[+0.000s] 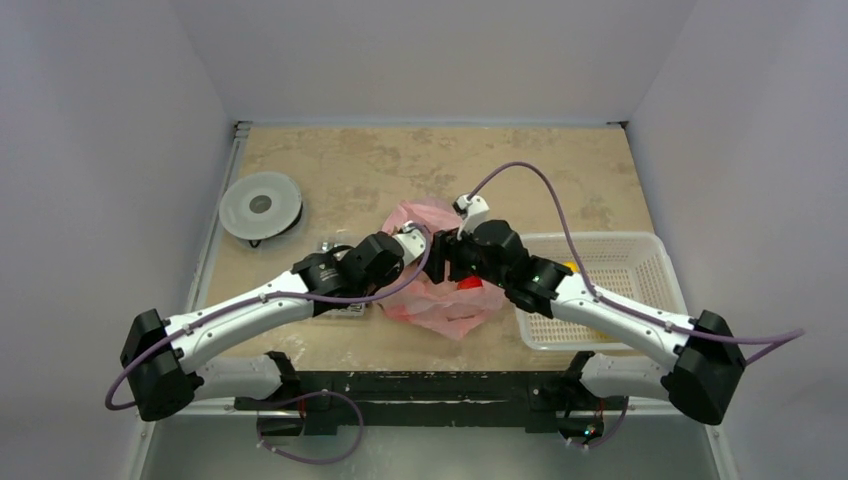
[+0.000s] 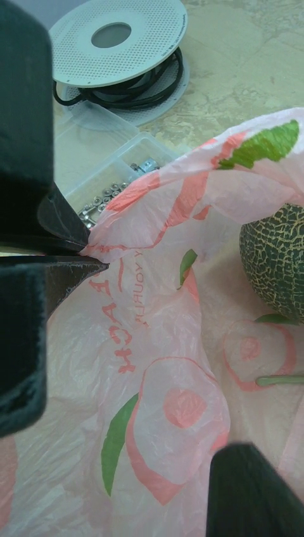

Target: Take the fake fruits out of the plastic bag

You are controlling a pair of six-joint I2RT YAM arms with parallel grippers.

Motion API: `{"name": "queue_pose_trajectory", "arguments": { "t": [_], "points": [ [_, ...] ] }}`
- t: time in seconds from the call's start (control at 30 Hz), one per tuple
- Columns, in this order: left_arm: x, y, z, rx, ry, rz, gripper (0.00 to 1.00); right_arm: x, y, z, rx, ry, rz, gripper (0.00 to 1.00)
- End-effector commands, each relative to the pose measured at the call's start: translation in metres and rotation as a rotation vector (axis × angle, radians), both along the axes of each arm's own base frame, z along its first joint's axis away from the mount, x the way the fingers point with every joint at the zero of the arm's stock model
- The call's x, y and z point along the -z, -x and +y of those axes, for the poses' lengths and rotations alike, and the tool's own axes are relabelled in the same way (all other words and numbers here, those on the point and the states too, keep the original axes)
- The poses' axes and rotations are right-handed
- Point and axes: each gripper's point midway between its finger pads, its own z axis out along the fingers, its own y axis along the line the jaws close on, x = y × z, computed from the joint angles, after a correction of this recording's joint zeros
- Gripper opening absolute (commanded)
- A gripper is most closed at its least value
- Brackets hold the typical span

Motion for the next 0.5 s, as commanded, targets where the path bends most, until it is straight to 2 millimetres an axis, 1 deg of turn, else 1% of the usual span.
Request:
{"name": "queue_pose_trajectory", "arguments": {
  "t": [0.0,0.1,0.13,0.2,0.23,0.33,0.4,0.47],
  "points": [
    [-0.016,-0.005,-0.004,-0.017,0.1,-0.038,0.0,0.005,-0.004,0.022,-0.044,-0.068,-0.016,0.61],
    [-0.019,-0.005,-0.005,-0.016,0.138,-0.022,0.0,0.031,0.0,0.031,-0.045,-0.024,0.01,0.58],
    [-0.02,-0.006,-0.005,-0.016,0.148,-0.018,0.0,0.042,0.002,0.032,-0.036,-0.004,0.022,0.56],
    [-0.02,-0.005,-0.005,-0.017,0.16,-0.01,0.0,0.069,0.006,0.028,-0.003,0.033,0.059,0.51],
    [-0.021,-0.006,-0.004,-0.017,0.165,-0.01,0.0,0.079,0.01,0.028,0.008,0.036,0.075,0.49],
    [-0.019,-0.005,-0.004,-0.013,0.155,-0.002,0.0,0.104,0.032,0.028,0.018,0.054,0.109,0.46],
    [-0.017,-0.005,-0.004,-0.012,0.144,0.008,0.0,0.116,0.051,0.03,0.019,0.072,0.102,0.45],
    [-0.014,-0.004,-0.006,-0.005,0.139,0.025,0.0,0.126,0.063,0.029,0.036,0.087,0.1,0.43]
  ]
}}
